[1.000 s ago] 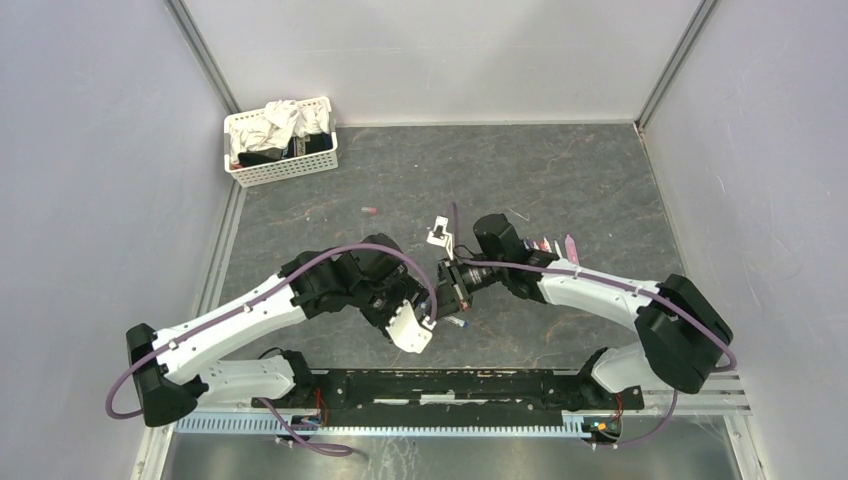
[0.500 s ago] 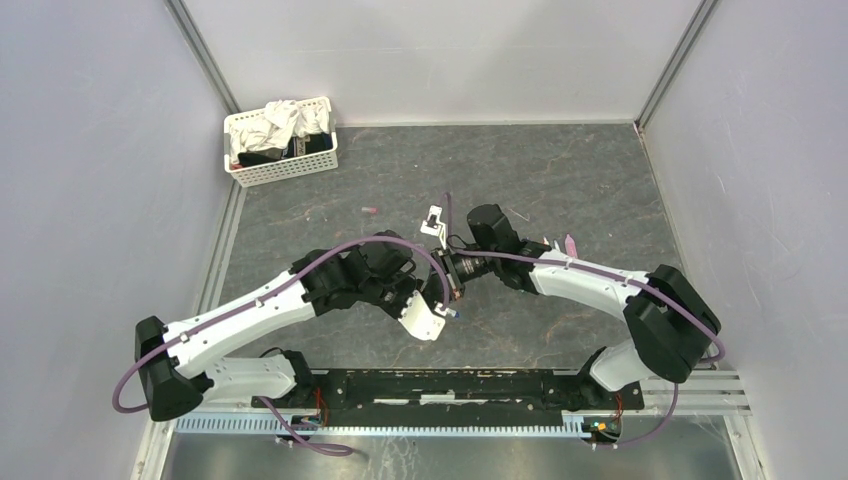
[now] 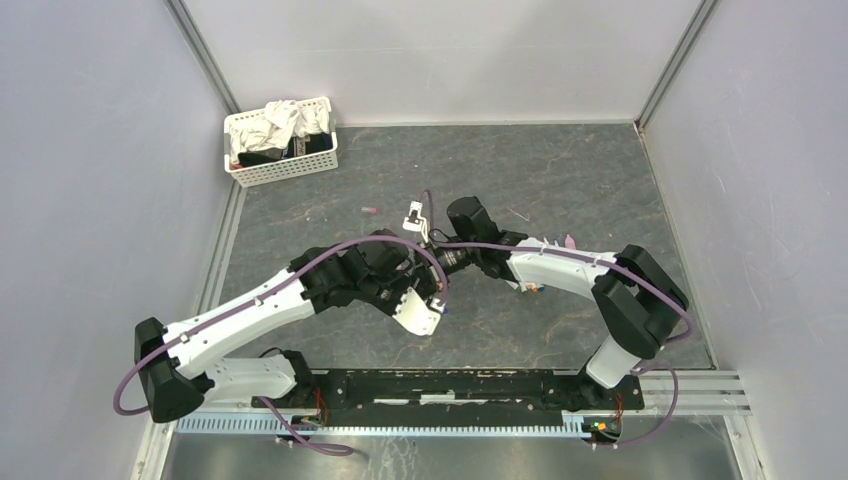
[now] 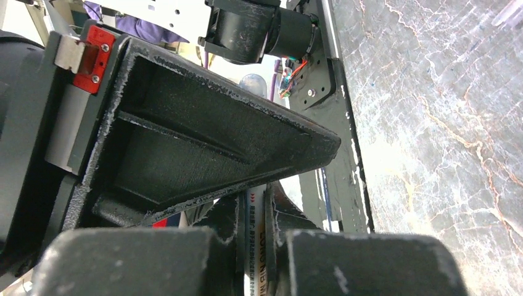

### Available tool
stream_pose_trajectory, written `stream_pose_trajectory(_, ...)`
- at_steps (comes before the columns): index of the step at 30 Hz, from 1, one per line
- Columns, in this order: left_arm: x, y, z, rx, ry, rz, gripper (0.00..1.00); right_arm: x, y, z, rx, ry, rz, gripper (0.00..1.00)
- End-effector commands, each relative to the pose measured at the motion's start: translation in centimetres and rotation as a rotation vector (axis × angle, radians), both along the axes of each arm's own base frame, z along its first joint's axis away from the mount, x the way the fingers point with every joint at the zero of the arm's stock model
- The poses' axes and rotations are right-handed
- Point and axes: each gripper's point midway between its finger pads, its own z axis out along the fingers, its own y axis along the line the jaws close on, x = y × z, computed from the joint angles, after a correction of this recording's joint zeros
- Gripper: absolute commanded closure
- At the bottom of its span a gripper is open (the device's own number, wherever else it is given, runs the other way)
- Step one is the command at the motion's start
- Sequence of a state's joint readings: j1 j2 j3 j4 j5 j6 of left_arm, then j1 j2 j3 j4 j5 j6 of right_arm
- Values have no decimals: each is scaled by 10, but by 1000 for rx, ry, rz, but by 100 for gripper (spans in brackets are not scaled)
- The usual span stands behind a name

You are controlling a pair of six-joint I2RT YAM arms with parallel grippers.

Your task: Open the pen caps

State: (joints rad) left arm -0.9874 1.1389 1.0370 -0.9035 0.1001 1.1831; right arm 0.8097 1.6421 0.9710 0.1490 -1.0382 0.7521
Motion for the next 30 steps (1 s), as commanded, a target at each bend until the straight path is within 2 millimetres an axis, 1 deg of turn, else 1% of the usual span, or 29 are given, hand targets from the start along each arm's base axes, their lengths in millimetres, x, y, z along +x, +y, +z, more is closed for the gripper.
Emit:
stream_pose_trajectory(1,-16,-36,24,-156,38,-95,98,35,31,34,110,-122,-95,100)
stream_pose_trajectory(4,-14,-34,23,-149,28,-98,98,36,30,26,89,-134,-99,100)
stream_pose_trajectory(6,-12,-33,22,-141,18,-95,98,33,25,16,51,-154,-92,100)
stream_pose_trajectory(9,-11,-31,21,-131,10,-97,98,29,16,7,23,-167,-85,100)
stream_pose_trajectory(11,-12,-31,20,-126,6,-108,98,28,13,4,7,-170,-77,100)
stream_pose_trajectory(16,-12,-35,21,-129,10,-125,98,33,18,1,-13,-179,-63,100)
stream_pose_trajectory(17,-11,-36,22,-126,7,-130,98,34,17,-3,-27,-183,-63,100)
stream_pose_trajectory(18,-9,-33,22,-107,-10,-135,98,32,8,-16,-93,-165,-61,100)
stream_pose_trajectory(19,0,-21,22,-59,-48,-122,98,23,-9,-34,-165,-174,-31,100)
stream_pose_trajectory(20,23,7,24,-2,-99,-70,98,-3,-41,-48,-251,-164,1,100)
stream_pose_trajectory(21,61,56,26,46,-149,30,98,-42,-84,-68,-305,-164,-7,100)
stream_pose_trajectory(22,96,113,25,74,-206,98,98,-60,-106,-82,-266,-151,-117,100)
stream_pose_trajectory(23,101,158,9,128,-184,79,98,-72,-124,-93,-195,-33,-247,100)
stream_pose_trajectory(24,93,156,5,149,-164,22,98,-75,-127,-90,-160,-3,-237,100)
stream_pose_trajectory(25,100,119,18,96,-230,56,98,-71,-134,-94,-269,-26,-177,100)
stream_pose_trajectory(26,101,90,26,81,-284,88,98,-65,-136,-96,-326,-100,-114,100)
stream_pose_trajectory(27,94,75,26,90,-252,76,98,-67,-131,-94,-308,-77,-100,100)
stream_pose_trajectory(28,86,64,26,83,-192,76,98,-67,-126,-91,-261,-59,-122,100)
stream_pose_trajectory(29,82,56,30,75,-169,85,98,-64,-123,-88,-236,-71,-138,100)
stream_pose_trajectory(30,80,52,33,73,-176,79,98,-64,-122,-88,-226,-74,-134,100)
